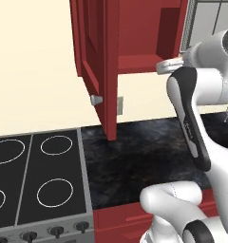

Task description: Pick up the bar soap and dish brush from the sink, and place them back in the cabinet, and close the cabinet door.

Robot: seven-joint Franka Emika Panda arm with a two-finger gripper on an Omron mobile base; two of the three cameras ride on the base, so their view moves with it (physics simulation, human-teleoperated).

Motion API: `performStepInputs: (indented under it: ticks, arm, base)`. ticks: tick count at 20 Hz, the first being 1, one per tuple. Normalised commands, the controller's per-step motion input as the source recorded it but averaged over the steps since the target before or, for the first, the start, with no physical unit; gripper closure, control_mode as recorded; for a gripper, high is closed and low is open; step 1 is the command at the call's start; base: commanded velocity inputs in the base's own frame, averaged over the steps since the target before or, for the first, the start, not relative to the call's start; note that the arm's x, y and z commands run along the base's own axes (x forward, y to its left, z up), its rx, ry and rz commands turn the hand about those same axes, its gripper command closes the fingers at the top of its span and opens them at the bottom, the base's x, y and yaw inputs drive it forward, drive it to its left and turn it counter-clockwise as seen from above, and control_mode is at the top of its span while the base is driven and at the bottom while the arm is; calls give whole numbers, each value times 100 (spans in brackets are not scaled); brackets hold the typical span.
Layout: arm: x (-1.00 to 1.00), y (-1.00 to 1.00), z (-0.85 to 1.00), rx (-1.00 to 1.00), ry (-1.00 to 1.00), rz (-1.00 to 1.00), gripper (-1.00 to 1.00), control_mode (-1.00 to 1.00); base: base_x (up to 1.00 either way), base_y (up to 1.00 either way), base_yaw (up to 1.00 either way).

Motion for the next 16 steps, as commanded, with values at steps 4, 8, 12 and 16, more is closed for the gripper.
performStepInputs:
  ticks: [4,8,12,16]
  arm:
    - [33,0,3,0,-2,0,100,-100]
    - [41,0,0,0,0,0,100,-100]
    - [45,0,0,0,0,0,100,-100]
    - [42,0,4,0,0,0,100,-100]
  base:
    - [0,0,0]
    - [0,0,0]
    - [0,0,0]
    - [0,0,0]
